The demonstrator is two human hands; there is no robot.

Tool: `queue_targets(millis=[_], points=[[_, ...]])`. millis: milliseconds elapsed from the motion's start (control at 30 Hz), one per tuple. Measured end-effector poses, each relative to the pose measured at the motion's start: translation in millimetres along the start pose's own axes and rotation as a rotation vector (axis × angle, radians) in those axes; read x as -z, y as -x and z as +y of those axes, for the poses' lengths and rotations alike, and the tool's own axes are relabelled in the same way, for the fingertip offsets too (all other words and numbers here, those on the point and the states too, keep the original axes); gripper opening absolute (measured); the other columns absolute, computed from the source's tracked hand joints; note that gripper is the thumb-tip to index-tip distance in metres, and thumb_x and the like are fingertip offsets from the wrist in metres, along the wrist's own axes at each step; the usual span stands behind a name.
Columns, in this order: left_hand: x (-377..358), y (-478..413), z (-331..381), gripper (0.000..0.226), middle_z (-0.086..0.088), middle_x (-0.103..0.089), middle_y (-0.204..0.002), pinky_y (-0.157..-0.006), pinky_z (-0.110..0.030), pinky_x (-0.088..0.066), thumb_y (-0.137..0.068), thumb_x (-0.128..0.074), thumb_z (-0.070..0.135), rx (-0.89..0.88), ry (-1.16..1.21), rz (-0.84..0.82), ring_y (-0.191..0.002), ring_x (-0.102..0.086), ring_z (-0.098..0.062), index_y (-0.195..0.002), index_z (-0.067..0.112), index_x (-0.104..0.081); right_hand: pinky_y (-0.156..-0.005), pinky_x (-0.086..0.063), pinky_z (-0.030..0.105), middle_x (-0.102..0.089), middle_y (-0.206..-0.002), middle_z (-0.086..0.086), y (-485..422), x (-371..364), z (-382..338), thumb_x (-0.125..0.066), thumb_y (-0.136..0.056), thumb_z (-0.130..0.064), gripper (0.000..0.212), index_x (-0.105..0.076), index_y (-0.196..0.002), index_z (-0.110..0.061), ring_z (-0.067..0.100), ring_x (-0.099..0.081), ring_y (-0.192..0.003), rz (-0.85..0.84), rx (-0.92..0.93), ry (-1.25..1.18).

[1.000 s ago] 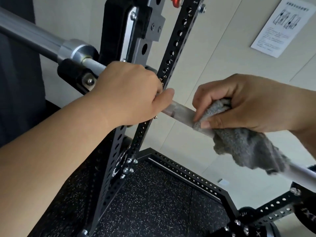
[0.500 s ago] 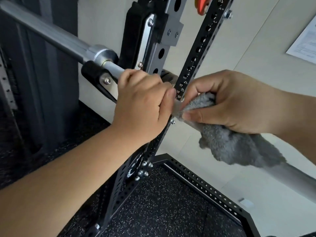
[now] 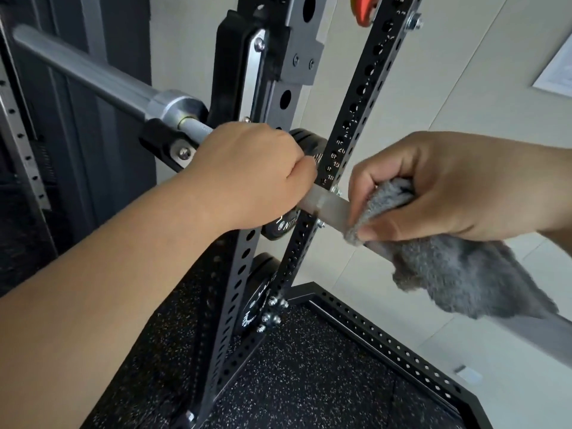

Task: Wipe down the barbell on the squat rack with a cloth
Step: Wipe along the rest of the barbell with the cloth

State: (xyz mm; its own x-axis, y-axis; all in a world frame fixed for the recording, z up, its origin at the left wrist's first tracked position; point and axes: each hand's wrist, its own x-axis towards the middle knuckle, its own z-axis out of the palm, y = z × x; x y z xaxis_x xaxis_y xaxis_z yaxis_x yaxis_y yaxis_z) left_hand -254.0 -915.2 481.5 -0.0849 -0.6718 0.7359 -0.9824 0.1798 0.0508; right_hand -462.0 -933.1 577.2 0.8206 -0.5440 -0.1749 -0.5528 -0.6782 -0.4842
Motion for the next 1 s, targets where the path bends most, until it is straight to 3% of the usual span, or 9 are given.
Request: queue_targets(millis=[133, 233, 300, 400, 500, 633, 767, 933, 1000], points=[[-22, 25, -2, 0.036, 0.006, -0.06, -0.07, -0.083, -0.042, -0.039, -0.103, -0.038, 0.022, -0.033, 0.177, 0.302, -0.07, -0.055, -0.022, -0.077, 0.019, -0.063, -0.056, -0.058, 0.016, -0.074, -0.073, -0.008, -9, -17, 5, -0.081, -0.082, -0.028, 0.007, -0.075, -0.081, -0.025, 0.005, -0.072, -0.061, 0.248, 0.154, 0.073], [-43, 42, 1, 0.038, -0.004, -0.066, -0.094, -0.1, -0.044, -0.036, -0.105, -0.038, 0.024, -0.032, 0.113, 0.434, -0.094, -0.058, -0.027, -0.097, 0.01, -0.072, -0.057, -0.062, 0.025, -0.076, -0.072, -0.003, -2, -6, -3, -0.08, -0.081, -0.025, 0.004, -0.077, -0.081, -0.027, 0.01, -0.074, -0.058, 0.071, 0.048, 0.063], [-48, 39, -2, 0.039, -0.006, -0.065, -0.091, -0.096, -0.045, -0.037, -0.104, -0.037, 0.024, -0.053, 0.078, 0.463, -0.09, -0.058, -0.03, -0.094, 0.009, -0.071, -0.059, -0.061, 0.019, -0.077, -0.075, -0.001, 1, -1, -4, -0.08, -0.08, -0.025, 0.003, -0.077, -0.08, -0.027, 0.012, -0.076, -0.063, -0.013, -0.014, 0.033], [-48, 22, -4, 0.037, -0.004, -0.061, -0.073, -0.077, -0.042, -0.035, -0.1, -0.038, 0.023, -0.085, 0.085, 0.546, -0.069, -0.053, -0.03, -0.076, 0.012, -0.065, -0.064, -0.055, 0.01, -0.076, -0.08, -0.014, -11, -16, 4, -0.079, -0.083, -0.032, 0.003, -0.076, -0.082, -0.033, 0.0, -0.073, -0.071, 0.224, 0.128, 0.108], [-42, 16, -8, 0.035, -0.001, -0.054, -0.06, -0.068, -0.035, -0.031, -0.096, -0.041, 0.022, -0.13, 0.091, 0.486, -0.057, -0.048, -0.028, -0.067, 0.015, -0.059, -0.068, -0.055, 0.009, -0.075, -0.082, -0.02, -16, -19, -1, -0.079, -0.087, -0.029, 0.009, -0.075, -0.085, -0.037, -0.004, -0.072, -0.074, 0.292, 0.189, 0.197], [-20, 12, -6, 0.033, 0.0, -0.044, -0.051, -0.06, -0.033, -0.03, -0.092, -0.039, 0.025, -0.11, 0.053, 0.24, -0.05, -0.042, -0.029, -0.059, 0.023, -0.043, -0.057, -0.059, 0.015, -0.078, -0.079, -0.012, -8, 1, -10, -0.08, -0.082, -0.027, 0.012, -0.077, -0.079, -0.038, 0.003, -0.075, -0.067, 0.004, 0.026, 0.135], [-6, 7, -7, 0.035, 0.006, -0.043, -0.052, -0.052, -0.031, -0.028, -0.097, -0.036, 0.033, -0.094, 0.05, 0.102, -0.047, -0.039, -0.024, -0.063, 0.029, -0.041, -0.08, -0.054, 0.014, -0.074, -0.089, -0.026, -27, -24, -6, -0.081, -0.083, -0.034, 0.008, -0.075, -0.084, -0.038, -0.009, -0.069, -0.087, 0.311, 0.216, 0.268], [10, 26, -27, 0.033, 0.007, -0.063, -0.088, -0.084, -0.042, -0.044, -0.107, -0.035, 0.029, -0.056, 0.046, 0.052, -0.084, -0.057, -0.018, -0.096, 0.021, -0.065, -0.063, -0.063, 0.019, -0.077, -0.086, -0.015, -14, -5, -14, -0.08, -0.082, -0.034, 0.008, -0.076, -0.081, -0.04, -0.002, -0.074, -0.071, 0.041, 0.009, 0.143], [26, 30, -40, 0.036, 0.009, -0.063, -0.094, -0.096, -0.039, -0.042, -0.107, -0.033, 0.032, -0.021, -0.052, 0.073, -0.09, -0.057, -0.016, -0.102, 0.023, -0.067, -0.069, -0.06, 0.018, -0.077, -0.084, -0.018, -23, -10, -12, -0.077, -0.083, -0.041, 0.003, -0.076, -0.084, -0.043, -0.003, -0.073, -0.073, 0.133, 0.072, 0.164]])
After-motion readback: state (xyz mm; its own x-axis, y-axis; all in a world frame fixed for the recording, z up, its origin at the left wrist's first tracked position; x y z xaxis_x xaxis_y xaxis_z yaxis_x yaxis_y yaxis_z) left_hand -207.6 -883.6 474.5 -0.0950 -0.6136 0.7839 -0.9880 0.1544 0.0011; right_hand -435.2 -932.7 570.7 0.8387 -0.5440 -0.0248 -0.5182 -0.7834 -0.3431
